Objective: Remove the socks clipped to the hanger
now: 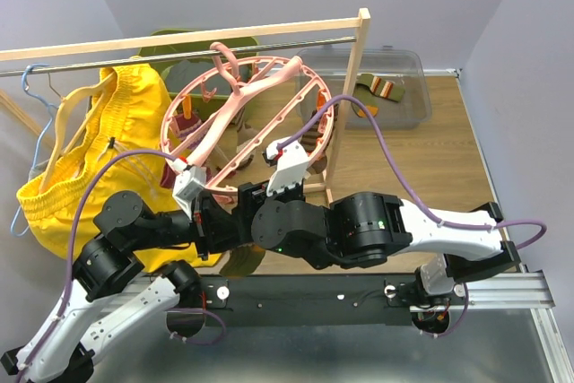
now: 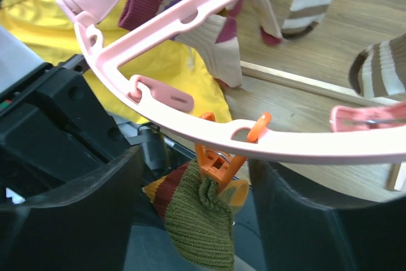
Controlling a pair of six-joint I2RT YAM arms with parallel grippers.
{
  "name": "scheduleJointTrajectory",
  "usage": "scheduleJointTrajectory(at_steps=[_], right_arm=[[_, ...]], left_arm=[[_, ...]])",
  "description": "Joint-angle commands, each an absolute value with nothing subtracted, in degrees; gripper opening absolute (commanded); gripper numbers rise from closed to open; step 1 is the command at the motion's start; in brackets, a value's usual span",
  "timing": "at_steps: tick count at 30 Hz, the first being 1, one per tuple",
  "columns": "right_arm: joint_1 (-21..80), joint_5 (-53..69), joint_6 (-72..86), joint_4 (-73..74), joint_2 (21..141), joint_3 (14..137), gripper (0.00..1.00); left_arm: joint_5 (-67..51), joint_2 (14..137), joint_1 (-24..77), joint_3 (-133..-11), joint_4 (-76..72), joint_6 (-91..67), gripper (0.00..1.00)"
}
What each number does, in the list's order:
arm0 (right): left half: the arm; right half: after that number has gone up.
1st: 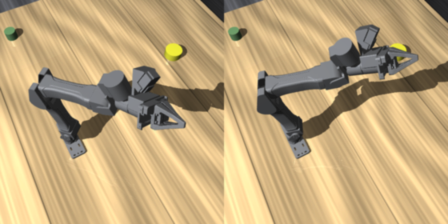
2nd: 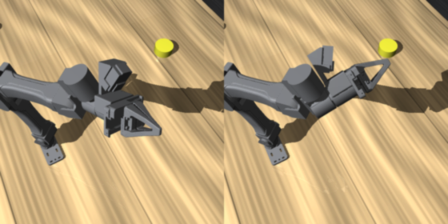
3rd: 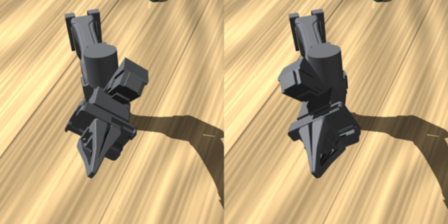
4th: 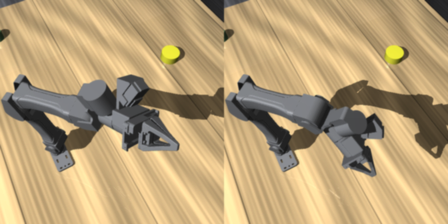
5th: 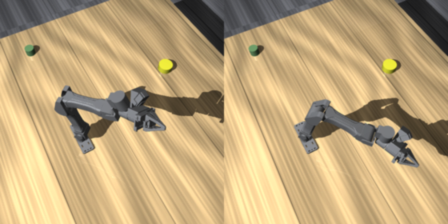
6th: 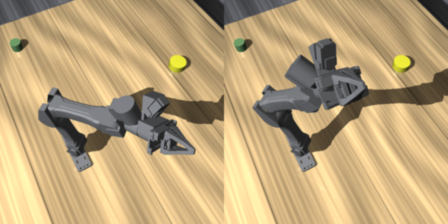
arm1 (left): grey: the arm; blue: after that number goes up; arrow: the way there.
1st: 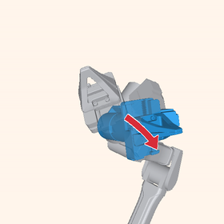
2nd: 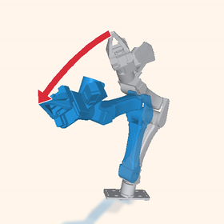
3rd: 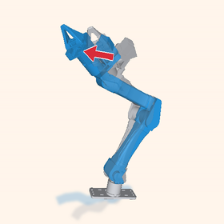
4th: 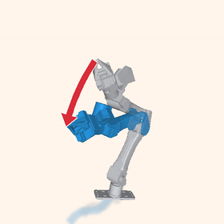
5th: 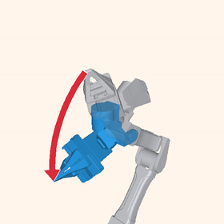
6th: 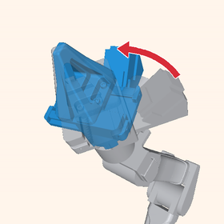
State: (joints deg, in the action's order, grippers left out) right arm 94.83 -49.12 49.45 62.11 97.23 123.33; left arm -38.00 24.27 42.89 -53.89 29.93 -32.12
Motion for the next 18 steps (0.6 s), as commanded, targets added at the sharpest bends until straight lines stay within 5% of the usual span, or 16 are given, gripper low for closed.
scheduleJointTrajectory(at_steps=[1, 13, 18], right_arm=[[95.19, -55.10, 49.75, 63.28, 95.80, 121.99, 0.70], [95.19, -59.24, 48.16, 59.95, 94.66, 120.15, 0.48], [95.19, -59.59, 47.38, 55.91, 92.03, 115.23, 0.27]], left_arm=[[-38.23, 24.87, 42.98, -55.28, 30.15, -30.85, 0.00], [-39.46, 24.44, 42.98, -54.49, 30.15, -30.59, 0.00], [-40.25, 23.73, 42.98, -53.44, 30.32, -31.02, 0.00]])
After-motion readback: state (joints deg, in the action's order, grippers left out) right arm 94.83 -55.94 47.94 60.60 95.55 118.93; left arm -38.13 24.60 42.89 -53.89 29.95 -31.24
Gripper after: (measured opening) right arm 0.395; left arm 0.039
